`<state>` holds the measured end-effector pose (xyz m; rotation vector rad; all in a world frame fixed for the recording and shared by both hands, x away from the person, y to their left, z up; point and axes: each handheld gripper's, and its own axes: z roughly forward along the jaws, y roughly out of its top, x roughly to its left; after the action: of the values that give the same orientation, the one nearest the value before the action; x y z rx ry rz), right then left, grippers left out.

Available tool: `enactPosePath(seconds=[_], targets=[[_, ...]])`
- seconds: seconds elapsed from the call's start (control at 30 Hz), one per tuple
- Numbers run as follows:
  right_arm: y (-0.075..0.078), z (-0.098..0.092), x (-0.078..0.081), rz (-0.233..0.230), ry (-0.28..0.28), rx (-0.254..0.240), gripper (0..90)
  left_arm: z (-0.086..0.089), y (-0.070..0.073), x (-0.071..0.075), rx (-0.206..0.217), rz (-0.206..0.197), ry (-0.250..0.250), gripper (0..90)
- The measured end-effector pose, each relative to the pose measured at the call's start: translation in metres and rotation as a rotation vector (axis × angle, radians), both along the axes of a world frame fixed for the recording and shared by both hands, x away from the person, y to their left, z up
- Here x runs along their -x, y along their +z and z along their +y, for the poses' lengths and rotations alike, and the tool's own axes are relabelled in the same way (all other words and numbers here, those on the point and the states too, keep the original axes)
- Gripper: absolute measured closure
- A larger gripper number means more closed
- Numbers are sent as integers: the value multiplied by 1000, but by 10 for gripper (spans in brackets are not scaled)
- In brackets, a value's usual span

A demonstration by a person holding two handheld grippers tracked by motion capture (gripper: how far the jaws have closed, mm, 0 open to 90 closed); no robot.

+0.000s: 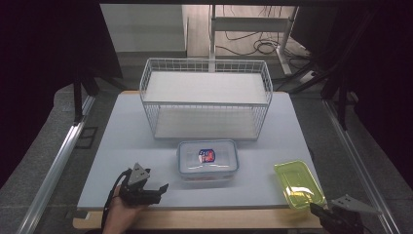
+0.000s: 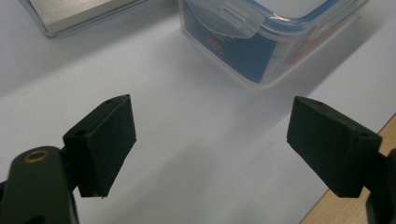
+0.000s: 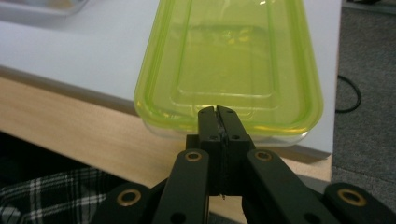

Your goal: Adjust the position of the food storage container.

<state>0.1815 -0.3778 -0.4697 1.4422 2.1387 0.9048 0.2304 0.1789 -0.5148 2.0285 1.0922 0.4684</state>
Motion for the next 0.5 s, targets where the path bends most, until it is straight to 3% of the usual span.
enactPosePath(seconds=[0.23,0.33,0.5], targets=[[-1,11,-9,-18,3,23,891,0,0,0,-1,-1,-3,155],[-2,7,-11,-15,-3,-17,892,1,-1,-2,10,8,0,155],[-3,14,-21,-31,4,-4,892,0,-1,-2,7,5,-2,155]])
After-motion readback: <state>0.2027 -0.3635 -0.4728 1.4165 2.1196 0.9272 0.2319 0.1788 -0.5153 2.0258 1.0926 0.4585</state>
